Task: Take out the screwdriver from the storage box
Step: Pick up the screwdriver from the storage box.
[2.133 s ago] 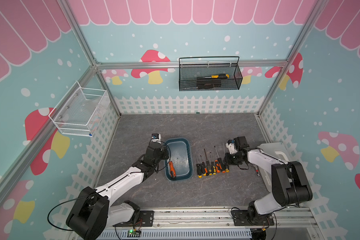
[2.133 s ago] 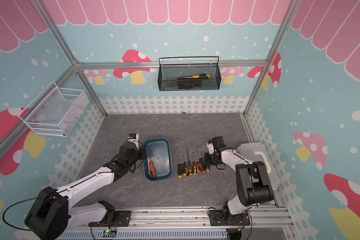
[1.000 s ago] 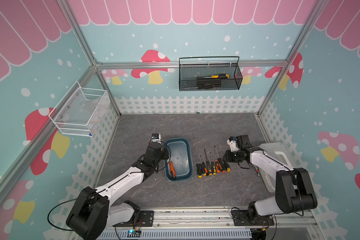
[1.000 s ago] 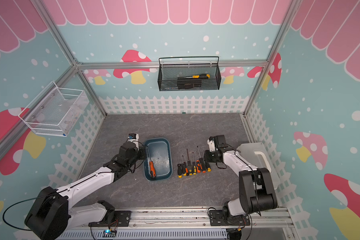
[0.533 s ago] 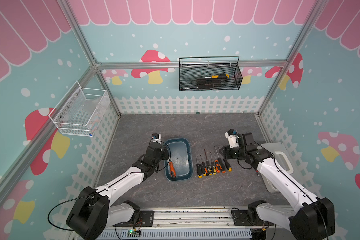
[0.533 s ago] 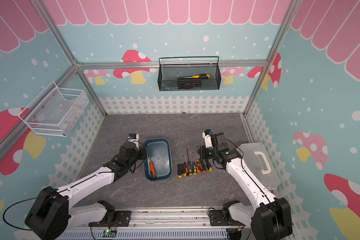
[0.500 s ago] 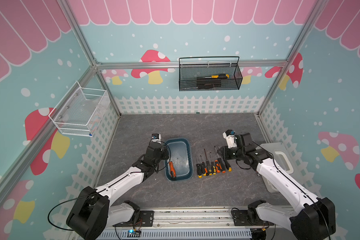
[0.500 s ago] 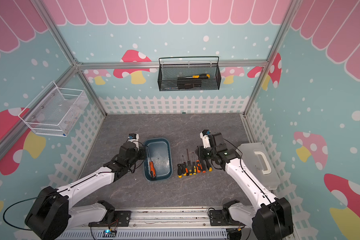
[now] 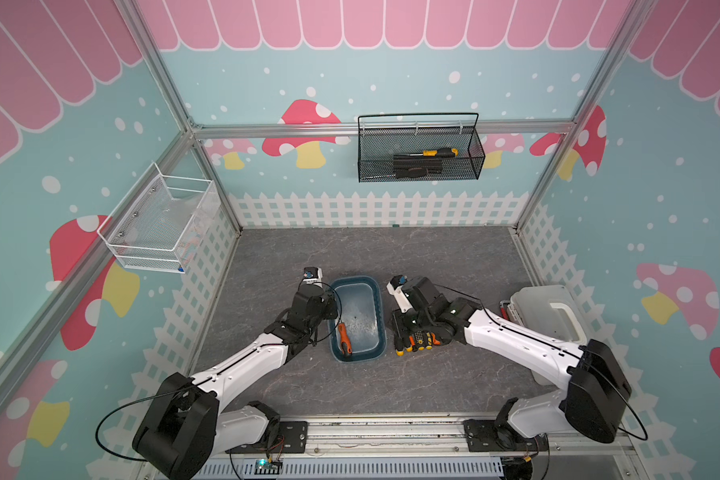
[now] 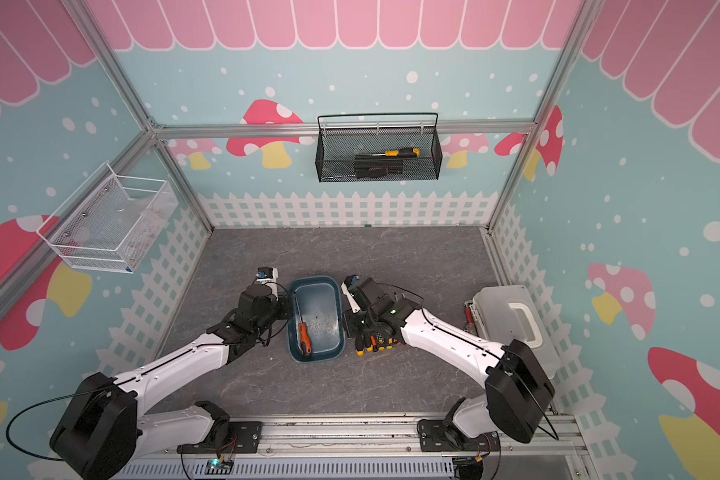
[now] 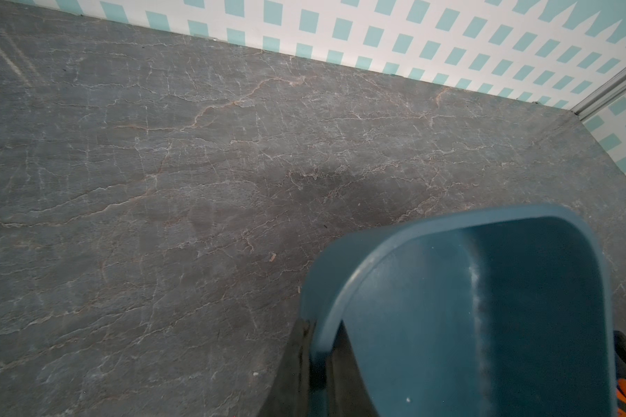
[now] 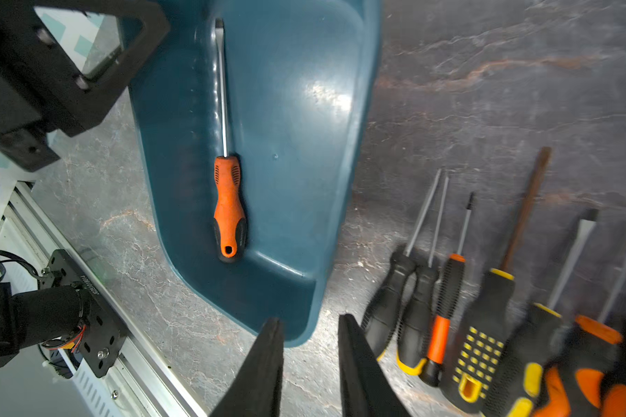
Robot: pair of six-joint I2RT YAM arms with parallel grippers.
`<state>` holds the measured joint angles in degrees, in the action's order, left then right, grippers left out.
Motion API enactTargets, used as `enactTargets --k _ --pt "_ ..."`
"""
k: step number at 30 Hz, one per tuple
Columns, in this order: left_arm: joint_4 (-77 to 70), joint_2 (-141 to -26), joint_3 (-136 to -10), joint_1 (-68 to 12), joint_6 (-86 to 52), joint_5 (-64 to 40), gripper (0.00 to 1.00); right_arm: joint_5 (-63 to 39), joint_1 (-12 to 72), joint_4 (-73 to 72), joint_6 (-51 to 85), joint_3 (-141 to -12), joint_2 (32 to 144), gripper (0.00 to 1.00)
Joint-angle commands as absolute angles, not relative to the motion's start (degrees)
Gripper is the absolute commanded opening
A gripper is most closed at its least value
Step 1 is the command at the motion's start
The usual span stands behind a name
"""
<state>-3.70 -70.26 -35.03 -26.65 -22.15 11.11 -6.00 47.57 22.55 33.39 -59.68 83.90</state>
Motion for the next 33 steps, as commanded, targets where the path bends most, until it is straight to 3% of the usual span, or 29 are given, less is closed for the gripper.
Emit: enactTargets --k 1,17,23,33 --pt "-4.3 -69.8 -36.3 -26.7 -22.2 10.7 0.00 -4.7 50.0 17.9 33.9 -62.2 87.6 0.32" --pt "-5.0 -68.7 -35.2 -26.6 -22.7 10.7 0.00 -3.4 54.0 17.3 32.1 -74.5 104.6 0.37" --pt "-5.2 -68.7 -34.9 -26.6 -22.8 10.9 0.00 -2.7 55.0 16.7 33.4 -75.1 107.5 0.43" --pt "-5.4 -68.7 -34.8 -26.6 -23.1 10.6 0.00 -2.9 56.1 14.1 35.5 -75.0 111.1 0.44"
